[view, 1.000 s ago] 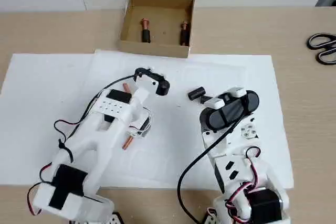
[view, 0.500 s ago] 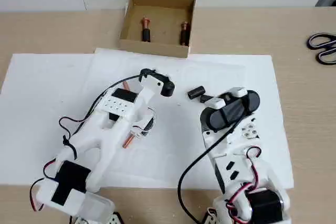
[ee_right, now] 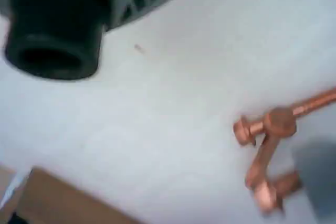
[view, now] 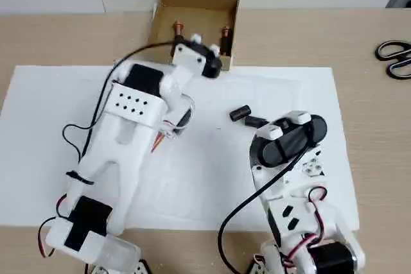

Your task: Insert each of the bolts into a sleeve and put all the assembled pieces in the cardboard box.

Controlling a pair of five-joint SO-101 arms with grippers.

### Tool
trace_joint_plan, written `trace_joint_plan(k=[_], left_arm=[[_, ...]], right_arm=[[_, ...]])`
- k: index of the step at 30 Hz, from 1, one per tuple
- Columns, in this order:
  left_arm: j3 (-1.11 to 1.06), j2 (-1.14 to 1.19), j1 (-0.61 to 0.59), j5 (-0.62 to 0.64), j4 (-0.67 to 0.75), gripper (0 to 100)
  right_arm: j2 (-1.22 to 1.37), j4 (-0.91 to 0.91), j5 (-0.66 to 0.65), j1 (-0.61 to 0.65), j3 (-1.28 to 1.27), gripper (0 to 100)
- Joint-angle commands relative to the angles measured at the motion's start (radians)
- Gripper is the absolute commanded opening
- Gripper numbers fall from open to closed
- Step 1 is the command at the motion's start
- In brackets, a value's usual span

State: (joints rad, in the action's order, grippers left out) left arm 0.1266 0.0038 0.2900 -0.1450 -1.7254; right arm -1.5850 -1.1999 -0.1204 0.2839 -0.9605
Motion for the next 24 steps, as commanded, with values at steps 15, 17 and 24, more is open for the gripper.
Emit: trace_joint_plan(k=[15,17,24], left_arm=[[-0.249,-0.795,0.017,0.522,0.328,1],[-0.390,-0.821,0.081,0.569,0.423,1],[-0.714,-0.922,0.227,0.517,0.795,1]], right_arm=[[-0.010,-0.090,0.015,0.027,0.064,0.4],[-0.010,-0.091,0.021,0.059,0.061,0.4],[-0.153,-0.085,0.167,0.077,0.023,0.4]])
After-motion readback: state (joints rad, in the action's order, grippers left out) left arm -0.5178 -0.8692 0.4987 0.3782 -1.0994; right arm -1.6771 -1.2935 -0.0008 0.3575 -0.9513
